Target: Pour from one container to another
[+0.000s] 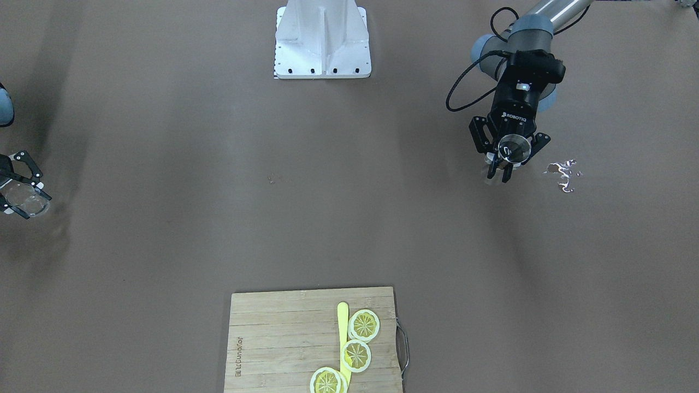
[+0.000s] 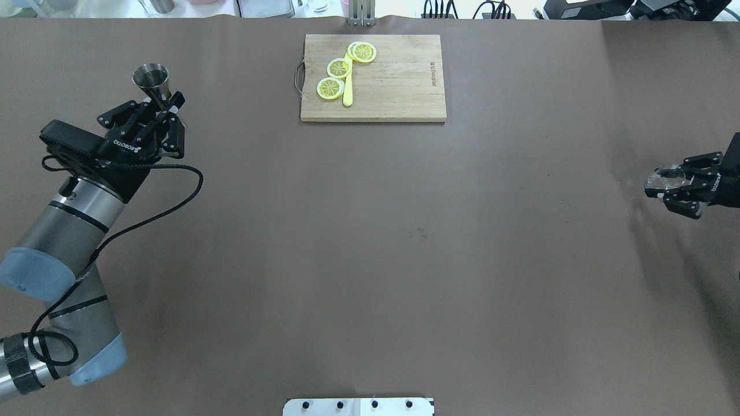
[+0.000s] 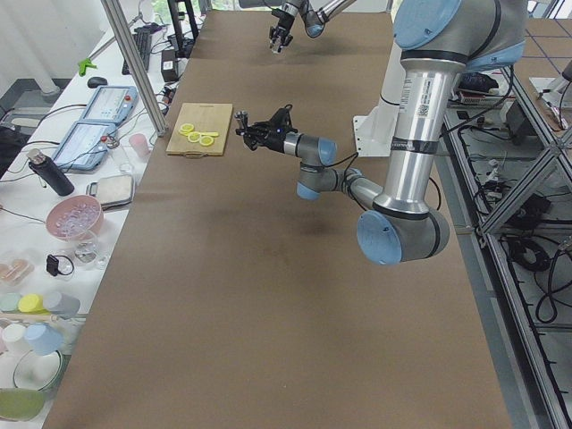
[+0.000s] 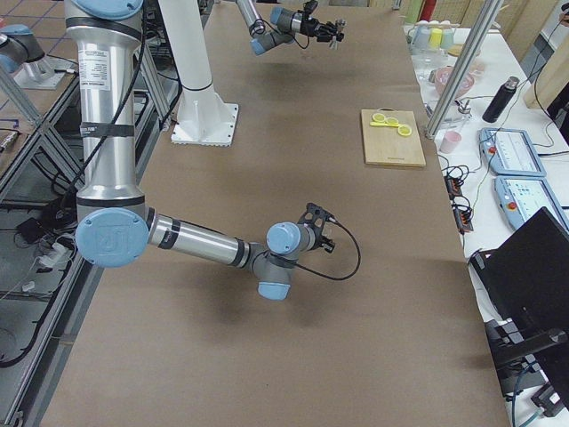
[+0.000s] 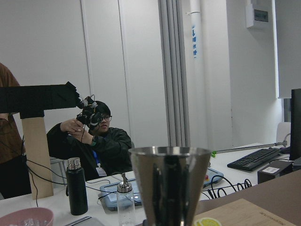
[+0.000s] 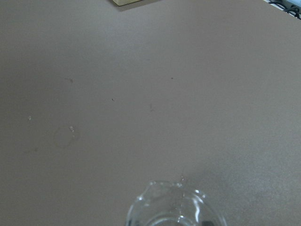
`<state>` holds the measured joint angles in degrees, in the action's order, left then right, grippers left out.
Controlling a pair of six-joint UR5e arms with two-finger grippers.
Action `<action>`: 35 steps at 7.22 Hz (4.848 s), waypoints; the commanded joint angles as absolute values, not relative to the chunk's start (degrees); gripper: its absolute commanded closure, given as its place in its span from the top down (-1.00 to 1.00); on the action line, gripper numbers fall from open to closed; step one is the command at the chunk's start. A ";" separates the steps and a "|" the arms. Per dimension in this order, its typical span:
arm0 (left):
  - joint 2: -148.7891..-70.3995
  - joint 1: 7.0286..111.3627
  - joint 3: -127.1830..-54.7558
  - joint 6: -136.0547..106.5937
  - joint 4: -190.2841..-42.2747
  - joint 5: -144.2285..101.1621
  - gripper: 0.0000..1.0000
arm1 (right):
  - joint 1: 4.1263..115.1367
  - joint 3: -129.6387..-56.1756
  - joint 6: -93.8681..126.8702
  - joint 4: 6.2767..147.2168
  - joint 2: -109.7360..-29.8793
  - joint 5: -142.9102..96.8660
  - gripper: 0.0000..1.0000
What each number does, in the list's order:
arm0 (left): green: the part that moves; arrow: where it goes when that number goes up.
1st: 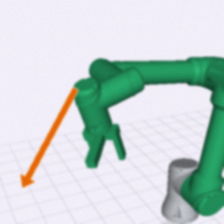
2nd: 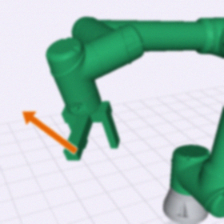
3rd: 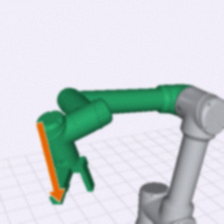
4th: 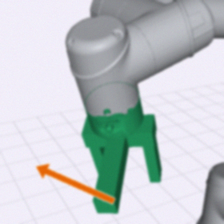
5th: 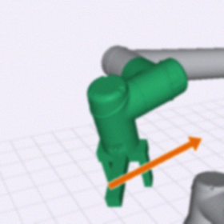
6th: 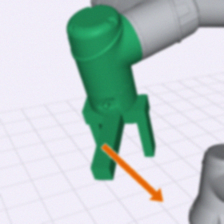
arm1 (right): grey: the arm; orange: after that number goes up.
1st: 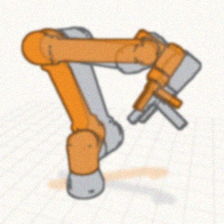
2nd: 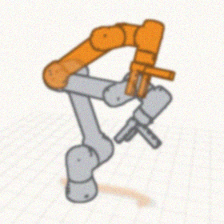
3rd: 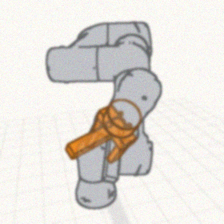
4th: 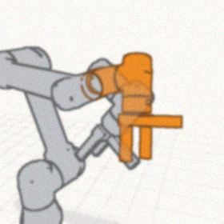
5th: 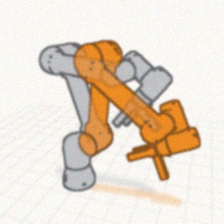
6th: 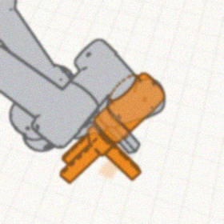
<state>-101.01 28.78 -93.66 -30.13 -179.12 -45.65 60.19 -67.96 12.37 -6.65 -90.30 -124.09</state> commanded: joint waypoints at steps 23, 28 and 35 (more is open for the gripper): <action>-102.65 28.91 -82.36 -82.70 -135.62 -29.36 -1.00 | 55.02 -62.67 16.70 -13.01 -89.21 -121.11 1.00; -105.55 31.20 -77.52 -89.82 -130.52 -29.36 -1.00 | 64.92 -63.02 16.78 -10.30 -91.84 -131.45 1.00; -107.49 31.64 -73.56 -92.20 -129.81 -29.36 -1.00 | 73.65 -84.01 16.79 31.68 -105.89 -140.36 1.00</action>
<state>-107.22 31.64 -73.77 -92.04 -129.88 -29.35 72.96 -81.31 16.79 25.28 -103.45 -140.39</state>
